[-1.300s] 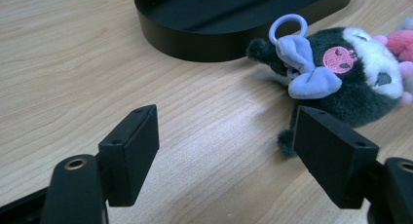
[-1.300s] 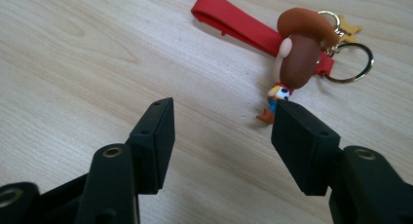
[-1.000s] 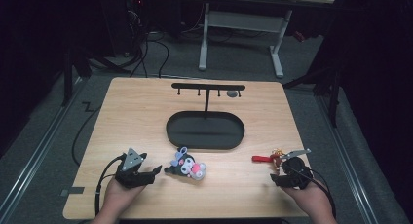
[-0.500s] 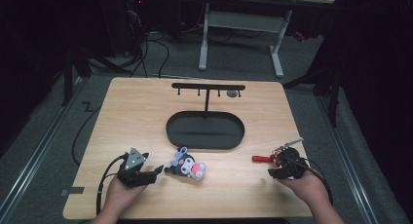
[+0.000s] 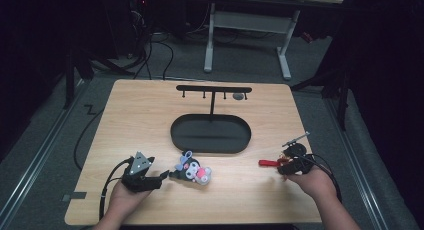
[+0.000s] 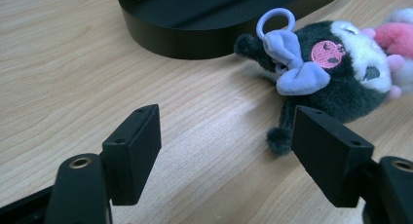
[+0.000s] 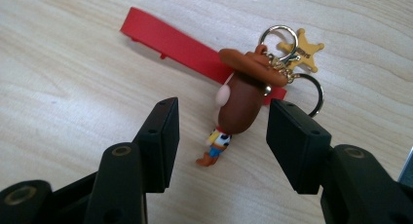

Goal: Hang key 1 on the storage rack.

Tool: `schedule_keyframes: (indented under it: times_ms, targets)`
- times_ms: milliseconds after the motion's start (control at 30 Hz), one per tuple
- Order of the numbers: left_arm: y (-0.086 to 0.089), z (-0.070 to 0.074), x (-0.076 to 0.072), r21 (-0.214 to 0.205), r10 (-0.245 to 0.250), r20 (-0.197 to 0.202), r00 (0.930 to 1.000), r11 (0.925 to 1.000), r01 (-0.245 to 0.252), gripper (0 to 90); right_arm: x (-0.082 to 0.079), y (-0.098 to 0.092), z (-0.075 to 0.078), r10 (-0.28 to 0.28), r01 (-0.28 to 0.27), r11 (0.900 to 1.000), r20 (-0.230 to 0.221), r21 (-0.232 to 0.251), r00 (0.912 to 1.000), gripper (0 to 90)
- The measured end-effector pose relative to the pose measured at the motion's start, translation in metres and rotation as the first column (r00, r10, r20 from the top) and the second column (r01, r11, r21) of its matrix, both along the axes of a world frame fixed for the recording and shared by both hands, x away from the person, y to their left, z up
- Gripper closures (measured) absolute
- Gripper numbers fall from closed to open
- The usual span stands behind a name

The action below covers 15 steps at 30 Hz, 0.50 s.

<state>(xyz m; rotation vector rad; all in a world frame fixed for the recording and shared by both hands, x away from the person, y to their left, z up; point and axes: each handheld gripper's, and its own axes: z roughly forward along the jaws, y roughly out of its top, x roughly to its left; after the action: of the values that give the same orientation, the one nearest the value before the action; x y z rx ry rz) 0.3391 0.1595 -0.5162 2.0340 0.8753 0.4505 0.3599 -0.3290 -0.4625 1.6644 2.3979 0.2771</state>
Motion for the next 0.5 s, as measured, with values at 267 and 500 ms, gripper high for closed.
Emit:
schedule_keyframes:
  times_ms: [267, 500]
  targets:
    - [0.000, 0.003, -0.002, -0.007, -0.004, 0.005, 1.0000, 1.0000, 0.004, 27.6, 0.012, -0.003, -0.009, -0.053, 0.053, 0.9986, -0.042, -0.008, 0.9977, 51.2]
    - [0.001, 0.003, -0.002, -0.012, 0.003, 0.009, 1.0000, 0.9999, -0.003, 28.1, 0.018, -0.002, -0.017, -0.055, 0.054, 0.9984, -0.062, -0.019, 0.9966, 56.2]
